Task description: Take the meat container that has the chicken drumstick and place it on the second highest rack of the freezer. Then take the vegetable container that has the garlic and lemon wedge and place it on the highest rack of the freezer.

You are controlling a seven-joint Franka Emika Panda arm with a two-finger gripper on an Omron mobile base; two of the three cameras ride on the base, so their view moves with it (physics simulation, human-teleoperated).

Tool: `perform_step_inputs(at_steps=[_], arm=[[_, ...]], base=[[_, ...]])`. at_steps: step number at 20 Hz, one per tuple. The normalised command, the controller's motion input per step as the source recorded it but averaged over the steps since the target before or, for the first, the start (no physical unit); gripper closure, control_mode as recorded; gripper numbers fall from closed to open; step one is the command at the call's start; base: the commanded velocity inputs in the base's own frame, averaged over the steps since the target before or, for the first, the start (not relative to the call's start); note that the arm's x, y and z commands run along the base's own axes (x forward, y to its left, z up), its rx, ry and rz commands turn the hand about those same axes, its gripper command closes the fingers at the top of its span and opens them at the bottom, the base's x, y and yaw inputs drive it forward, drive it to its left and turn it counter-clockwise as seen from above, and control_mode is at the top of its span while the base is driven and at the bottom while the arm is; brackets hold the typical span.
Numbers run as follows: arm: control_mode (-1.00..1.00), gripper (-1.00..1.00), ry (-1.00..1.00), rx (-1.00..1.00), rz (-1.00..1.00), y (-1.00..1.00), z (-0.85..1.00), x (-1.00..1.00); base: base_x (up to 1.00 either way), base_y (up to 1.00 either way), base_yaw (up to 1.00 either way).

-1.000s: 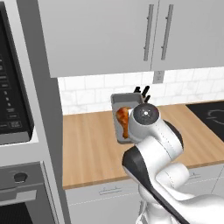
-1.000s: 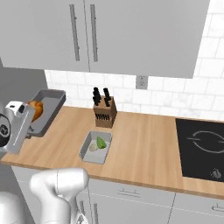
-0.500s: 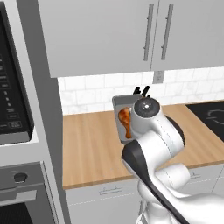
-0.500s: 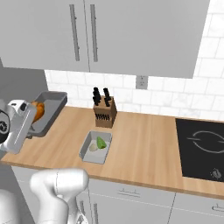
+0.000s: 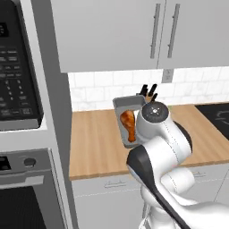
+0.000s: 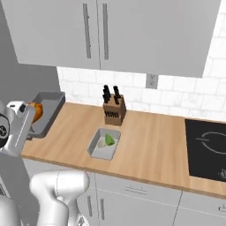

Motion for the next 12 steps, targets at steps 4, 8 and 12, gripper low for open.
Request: perform_step_inputs(at_steps=[4,8,12], arm=[[1.00,1.00,0.00,0.00,0.00,0.00,0.00,0.00],[1.00,1.00,0.00,0.00,0.00,0.00,0.00,0.00],[1.00,1.00,0.00,0.00,0.00,0.00,0.00,0.00]], base=[[-0.83,0.20,0.37],[-0.81,0.17,0.38],[-0.39,0.83,0.40]])
